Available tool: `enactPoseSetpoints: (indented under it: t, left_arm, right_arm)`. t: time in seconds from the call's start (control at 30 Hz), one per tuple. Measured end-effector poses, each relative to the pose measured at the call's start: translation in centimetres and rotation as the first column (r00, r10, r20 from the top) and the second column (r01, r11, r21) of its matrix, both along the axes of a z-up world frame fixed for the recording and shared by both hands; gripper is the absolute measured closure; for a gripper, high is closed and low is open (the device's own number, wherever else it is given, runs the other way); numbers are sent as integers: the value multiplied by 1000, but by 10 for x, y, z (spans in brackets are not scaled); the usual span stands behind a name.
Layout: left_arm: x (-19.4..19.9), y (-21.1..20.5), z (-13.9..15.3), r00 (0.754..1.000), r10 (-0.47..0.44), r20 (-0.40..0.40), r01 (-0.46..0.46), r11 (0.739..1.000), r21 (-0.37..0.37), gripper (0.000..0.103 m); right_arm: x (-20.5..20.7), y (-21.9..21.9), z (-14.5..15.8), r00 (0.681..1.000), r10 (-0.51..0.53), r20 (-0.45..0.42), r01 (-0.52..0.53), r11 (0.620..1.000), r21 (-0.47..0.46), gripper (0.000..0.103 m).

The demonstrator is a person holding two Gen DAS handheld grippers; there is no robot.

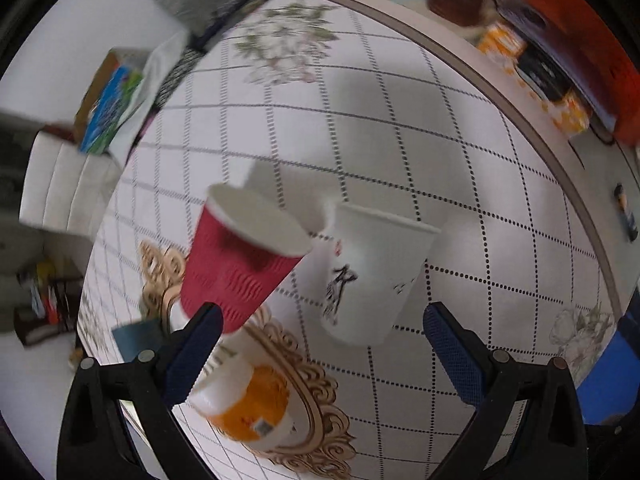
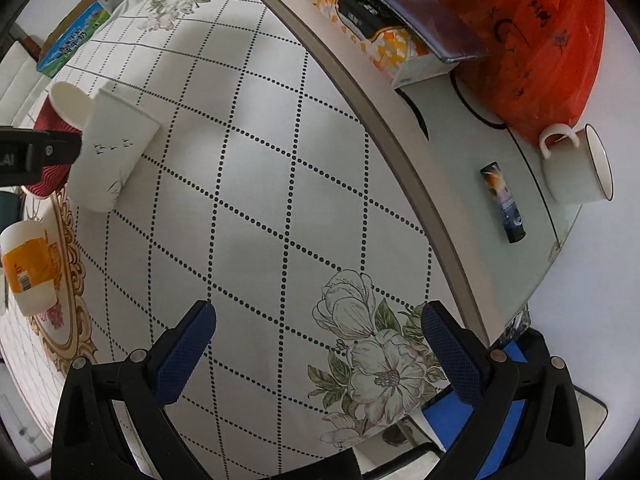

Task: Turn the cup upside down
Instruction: 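Lift the white cup with the left tool and rotate it rim-up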

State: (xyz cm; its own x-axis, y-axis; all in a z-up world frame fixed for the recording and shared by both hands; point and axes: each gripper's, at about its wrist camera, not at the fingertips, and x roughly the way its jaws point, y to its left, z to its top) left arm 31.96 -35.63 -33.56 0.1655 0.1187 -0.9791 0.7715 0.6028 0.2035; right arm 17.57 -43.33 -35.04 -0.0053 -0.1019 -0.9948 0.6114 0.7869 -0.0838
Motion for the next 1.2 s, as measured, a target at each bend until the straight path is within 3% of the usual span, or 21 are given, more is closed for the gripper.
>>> enactPoseSetpoints:
  t: [0.3,0.5,0.7,0.77,0.83,0.93,1.2]
  left_arm:
    - [-4,-23,-26,989,-135,-53,138,989,46,0]
    - [-6,-29,-35,985,-160,-67,164,985,59,1]
    - [-6,-36,-40,979,-193,-71,197,978,66,7]
    - [-5,-37,-42,977,-202,-72,207,976,70,11]
    - [-7,-38,-46,975,-206,-83,213,974,81,29]
    - [-6,-37,-52,974,-205,-95,214,972,99,42]
    - [0,-32,-51,981,-170,-93,179,980,92,43]
  right_arm:
    - [3,-2,-18,999,-25,-40,27,998,51,0]
    - [2,-2,-26,998,-35,-55,38,997,64,0]
    - [-2,-4,-30,996,-53,-66,58,996,74,0]
    - [-4,-5,-32,996,-56,-71,62,995,77,0]
    - [-7,-8,-33,996,-58,-74,64,995,79,0]
    - [-11,-12,-35,995,-64,-77,71,994,81,0]
    - [-18,-15,-30,995,-73,-71,78,994,80,0]
